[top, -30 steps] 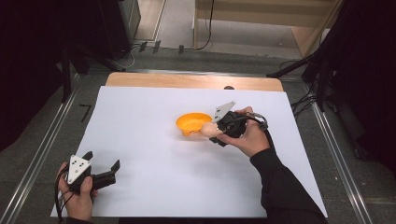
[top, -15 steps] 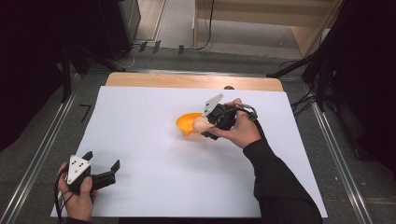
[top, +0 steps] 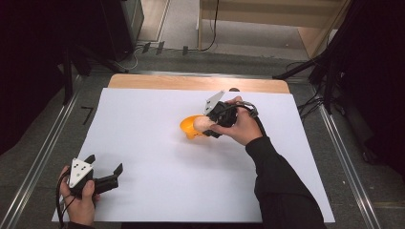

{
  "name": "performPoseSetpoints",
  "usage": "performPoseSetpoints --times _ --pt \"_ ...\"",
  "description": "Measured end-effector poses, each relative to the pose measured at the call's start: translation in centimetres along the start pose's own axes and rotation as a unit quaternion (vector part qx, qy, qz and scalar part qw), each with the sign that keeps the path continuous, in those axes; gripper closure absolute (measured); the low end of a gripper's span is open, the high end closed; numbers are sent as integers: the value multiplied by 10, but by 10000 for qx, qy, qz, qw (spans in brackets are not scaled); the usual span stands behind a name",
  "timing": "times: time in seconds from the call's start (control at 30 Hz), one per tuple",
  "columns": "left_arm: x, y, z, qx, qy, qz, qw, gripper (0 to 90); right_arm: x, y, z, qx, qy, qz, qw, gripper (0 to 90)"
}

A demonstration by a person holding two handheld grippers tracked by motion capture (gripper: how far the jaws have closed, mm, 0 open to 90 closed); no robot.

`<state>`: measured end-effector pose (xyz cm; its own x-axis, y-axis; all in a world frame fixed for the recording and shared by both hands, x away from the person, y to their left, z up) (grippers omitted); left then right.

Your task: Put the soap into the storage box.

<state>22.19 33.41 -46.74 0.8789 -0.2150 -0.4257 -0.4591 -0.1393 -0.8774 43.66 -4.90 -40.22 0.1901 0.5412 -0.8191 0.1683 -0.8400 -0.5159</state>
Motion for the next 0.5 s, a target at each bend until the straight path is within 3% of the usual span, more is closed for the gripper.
performPoseSetpoints --times 0.1,0.13,0.3,0.5 --pt "0 0 0 3 5 4 10000 0 1 -2 -2 13 -66 65 10000 328" --pt "0 0 0 1 6 1 10000 0 2 -3 -5 -86 -50 -2 10000 328" --pt "0 0 0 -6 26 -21 10000 0 2 -5 -12 -99 -198 -182 9996 328" --pt "0 0 1 -11 26 -21 10000 0 8 -8 -19 -179 -247 -128 9995 327"
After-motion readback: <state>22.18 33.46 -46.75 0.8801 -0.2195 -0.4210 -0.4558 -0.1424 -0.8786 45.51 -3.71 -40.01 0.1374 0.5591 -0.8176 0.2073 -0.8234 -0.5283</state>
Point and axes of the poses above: each handheld gripper's, and its own axes: x roughly forward along the jaws, y roughly out of its underside, z roughly to its left, the point moved 1 cm from there along x, roughly forward along the jaws, and after that the axes turned 14 degrees about -x, right-handed, at the moved point
